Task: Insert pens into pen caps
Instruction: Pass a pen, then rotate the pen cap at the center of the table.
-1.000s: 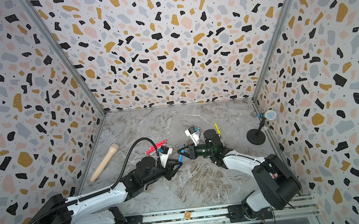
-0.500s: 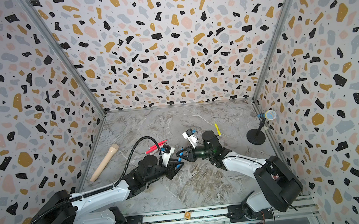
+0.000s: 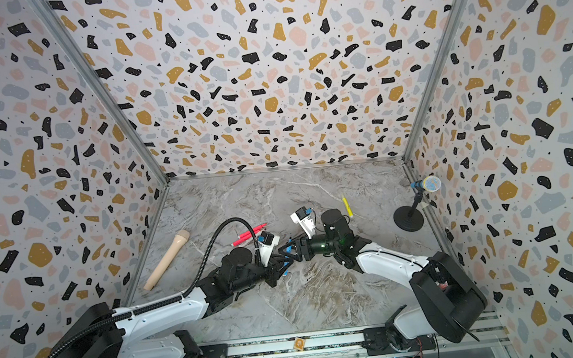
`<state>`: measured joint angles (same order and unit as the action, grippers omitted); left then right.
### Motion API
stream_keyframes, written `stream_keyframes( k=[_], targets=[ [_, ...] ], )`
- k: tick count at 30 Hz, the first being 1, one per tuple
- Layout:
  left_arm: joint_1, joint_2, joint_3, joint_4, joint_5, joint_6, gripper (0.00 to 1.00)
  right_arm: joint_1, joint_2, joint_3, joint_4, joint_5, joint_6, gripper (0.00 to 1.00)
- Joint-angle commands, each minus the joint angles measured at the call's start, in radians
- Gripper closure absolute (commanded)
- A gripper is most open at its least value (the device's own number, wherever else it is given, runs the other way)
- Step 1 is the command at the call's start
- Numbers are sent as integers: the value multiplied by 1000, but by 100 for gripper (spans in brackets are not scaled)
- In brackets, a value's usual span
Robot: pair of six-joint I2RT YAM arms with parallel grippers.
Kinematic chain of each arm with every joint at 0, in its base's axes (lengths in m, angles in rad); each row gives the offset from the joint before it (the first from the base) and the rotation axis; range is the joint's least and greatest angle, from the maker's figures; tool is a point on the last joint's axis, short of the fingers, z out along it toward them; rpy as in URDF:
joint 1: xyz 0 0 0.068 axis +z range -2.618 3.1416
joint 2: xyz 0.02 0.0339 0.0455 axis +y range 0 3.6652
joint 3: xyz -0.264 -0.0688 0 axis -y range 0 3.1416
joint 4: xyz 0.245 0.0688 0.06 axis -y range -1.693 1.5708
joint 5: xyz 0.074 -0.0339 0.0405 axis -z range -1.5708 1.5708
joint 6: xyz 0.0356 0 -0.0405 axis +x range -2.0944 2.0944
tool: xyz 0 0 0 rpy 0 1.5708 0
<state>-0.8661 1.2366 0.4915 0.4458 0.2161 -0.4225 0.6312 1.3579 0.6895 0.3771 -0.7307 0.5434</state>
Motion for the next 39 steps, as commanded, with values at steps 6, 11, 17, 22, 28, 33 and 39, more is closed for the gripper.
stream_keyframes(
  k=[6,11,17,22,28,33,39],
  targets=[
    [-3,-130,-51,-16,-26,23,100,-178,-140,152,-490,373,-172,29],
    [-2,-187,-97,-35,-43,13,100,-259,-67,177,-622,481,-222,29],
    [-2,-203,-126,-35,-44,2,100,-277,77,199,-625,473,-301,29],
    [-3,-210,-134,-29,-49,-9,100,-276,175,219,-608,460,-334,29],
    [-3,-203,-130,-28,-53,-12,100,-275,222,218,-571,435,-344,30],
    [-3,-199,-122,-35,-50,-12,100,-252,251,237,-602,505,-355,32],
    [-3,-197,-131,-33,-52,-12,100,-251,207,200,-588,528,-344,31]
  ],
)
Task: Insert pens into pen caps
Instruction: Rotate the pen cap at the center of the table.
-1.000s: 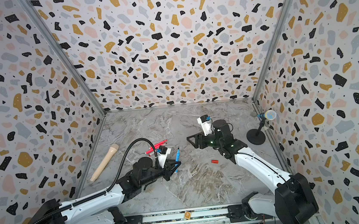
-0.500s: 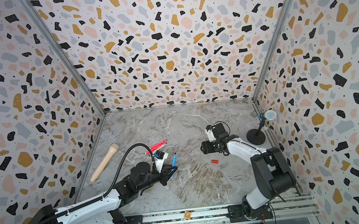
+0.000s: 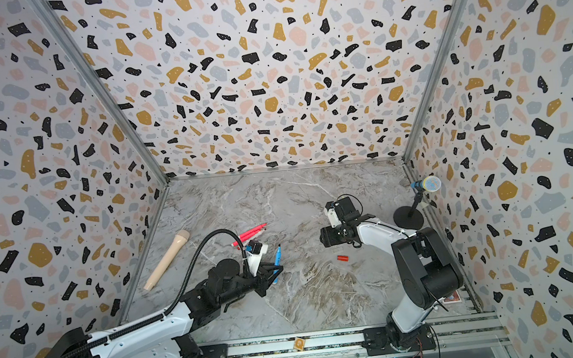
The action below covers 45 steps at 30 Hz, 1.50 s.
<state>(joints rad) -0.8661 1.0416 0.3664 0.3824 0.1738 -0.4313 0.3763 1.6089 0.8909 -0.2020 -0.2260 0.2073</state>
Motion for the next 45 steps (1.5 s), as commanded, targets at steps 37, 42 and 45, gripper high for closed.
stream_keyframes(
  k=[37,42,45],
  targets=[
    [44,-138,-3,-22,-55,-44,100,19,-3,21,-24,18,-14,32],
    [58,-147,-2,-27,-46,-46,100,40,75,86,-35,24,-25,35],
    [61,-152,-6,-33,-46,-44,100,50,109,113,-47,35,-24,38]
  ],
)
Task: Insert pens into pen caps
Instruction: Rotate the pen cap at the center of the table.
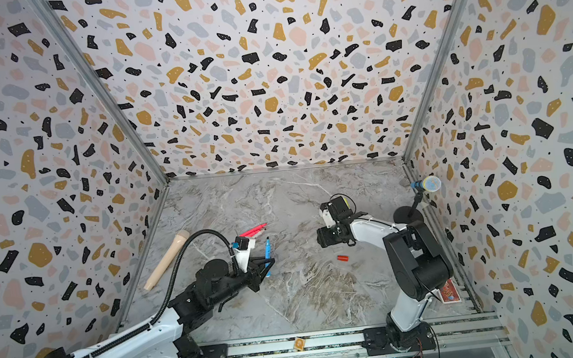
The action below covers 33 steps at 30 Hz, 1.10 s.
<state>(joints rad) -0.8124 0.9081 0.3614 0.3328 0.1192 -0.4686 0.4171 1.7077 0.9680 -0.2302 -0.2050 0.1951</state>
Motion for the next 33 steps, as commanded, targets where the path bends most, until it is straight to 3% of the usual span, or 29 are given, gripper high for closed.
stream_keyframes(
  k=[1,14,26,33],
  targets=[
    [9,-21,-2,13,8,-8,100,16,18,40,-27,25,-10,39],
    [23,-47,-20,6,7,-8,100,141,-22,-10,-39,59,79,54],
    [25,-69,-25,-1,1,-18,100,194,-41,130,-113,98,63,55],
    [26,-74,-27,-7,-6,-18,100,208,-9,107,-61,44,80,51]
  ],
)
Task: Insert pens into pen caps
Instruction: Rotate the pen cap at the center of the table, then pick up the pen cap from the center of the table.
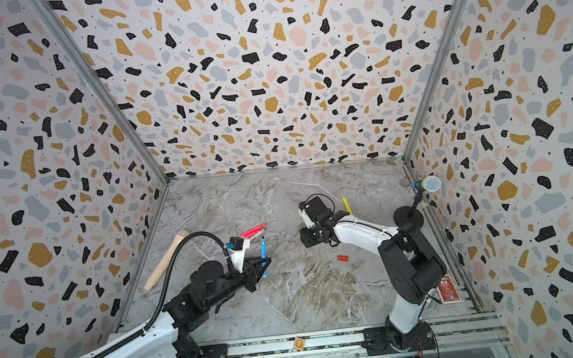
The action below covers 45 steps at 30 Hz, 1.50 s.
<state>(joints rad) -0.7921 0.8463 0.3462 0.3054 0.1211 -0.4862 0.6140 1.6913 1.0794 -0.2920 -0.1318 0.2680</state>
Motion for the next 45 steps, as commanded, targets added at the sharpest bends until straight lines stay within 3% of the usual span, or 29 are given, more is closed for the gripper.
stream_keyframes(
  k=[1,12,21,25,33,38,42,45],
  targets=[
    [6,-12,-11,20,-10,0,100,18,12,-8,13,-41,11,51],
    [10,-68,-4,-33,-69,-9,100,117,97,4,60,-70,39,52],
    [16,-102,-3,-48,-90,-9,100,187,179,94,-48,83,-9,57],
    [19,-108,-3,-48,-93,-9,100,199,224,163,-117,146,-90,73],
    [23,-119,9,-78,-92,-3,100,226,247,208,-240,331,-263,75],
    [24,-124,11,-69,-83,-10,100,231,191,190,-214,364,-313,64],
    [24,-139,17,-75,-87,-12,100,231,125,182,-205,298,-292,51],
    [25,-151,21,-81,-98,-14,100,230,63,147,-175,228,-246,49]
  ],
)
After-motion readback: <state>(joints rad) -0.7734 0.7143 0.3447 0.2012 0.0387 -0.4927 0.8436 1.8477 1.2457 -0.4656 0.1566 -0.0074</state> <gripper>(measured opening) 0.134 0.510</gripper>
